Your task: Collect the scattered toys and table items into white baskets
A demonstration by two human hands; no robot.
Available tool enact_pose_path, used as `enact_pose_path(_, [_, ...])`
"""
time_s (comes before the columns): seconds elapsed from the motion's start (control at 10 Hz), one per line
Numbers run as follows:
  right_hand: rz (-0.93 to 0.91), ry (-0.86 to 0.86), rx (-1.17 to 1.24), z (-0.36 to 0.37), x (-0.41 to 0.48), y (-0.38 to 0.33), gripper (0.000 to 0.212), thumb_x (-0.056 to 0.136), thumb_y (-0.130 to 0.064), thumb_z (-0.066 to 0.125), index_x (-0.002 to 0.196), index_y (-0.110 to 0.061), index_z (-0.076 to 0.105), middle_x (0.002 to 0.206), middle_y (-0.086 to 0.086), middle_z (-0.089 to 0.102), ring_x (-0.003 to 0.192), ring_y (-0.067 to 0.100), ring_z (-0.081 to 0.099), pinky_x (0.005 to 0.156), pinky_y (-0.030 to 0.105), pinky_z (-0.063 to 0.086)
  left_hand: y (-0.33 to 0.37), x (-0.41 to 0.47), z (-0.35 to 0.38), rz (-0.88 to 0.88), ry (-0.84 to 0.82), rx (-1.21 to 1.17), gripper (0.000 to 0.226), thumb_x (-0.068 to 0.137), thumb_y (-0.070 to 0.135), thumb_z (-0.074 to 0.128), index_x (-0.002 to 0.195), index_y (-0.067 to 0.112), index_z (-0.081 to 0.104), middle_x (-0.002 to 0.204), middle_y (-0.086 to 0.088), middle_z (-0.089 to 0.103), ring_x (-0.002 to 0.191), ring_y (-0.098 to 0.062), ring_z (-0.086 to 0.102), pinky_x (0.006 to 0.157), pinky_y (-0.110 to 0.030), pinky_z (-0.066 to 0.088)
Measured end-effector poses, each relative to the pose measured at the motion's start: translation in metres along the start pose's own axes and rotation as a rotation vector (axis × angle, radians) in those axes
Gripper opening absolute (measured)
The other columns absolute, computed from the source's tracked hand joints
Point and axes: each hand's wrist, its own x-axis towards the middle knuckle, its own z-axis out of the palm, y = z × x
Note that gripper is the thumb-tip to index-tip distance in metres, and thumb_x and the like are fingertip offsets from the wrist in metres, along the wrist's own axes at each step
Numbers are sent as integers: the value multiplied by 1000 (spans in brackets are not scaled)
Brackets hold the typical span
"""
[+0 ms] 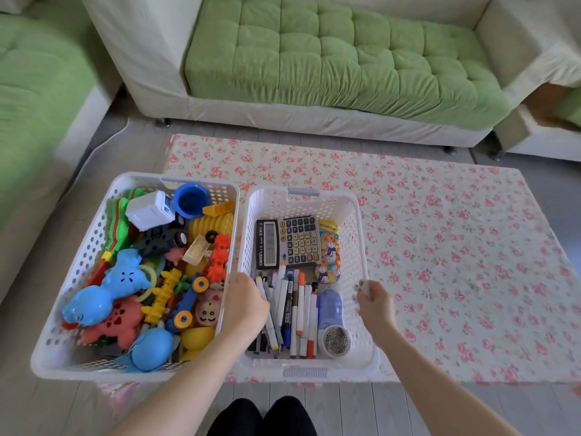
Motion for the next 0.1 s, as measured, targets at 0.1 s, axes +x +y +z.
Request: enact_pose_path(0.1, [-7,-90,-81,-4,-2,-2,27,92,-1,45,117,1,52,83,8,55,69,18,48,63,31,45,9,-9,3,110,33,121,44,92,17,46,130,-1,35,134,-20,40,124,-28,41,103,-32,39])
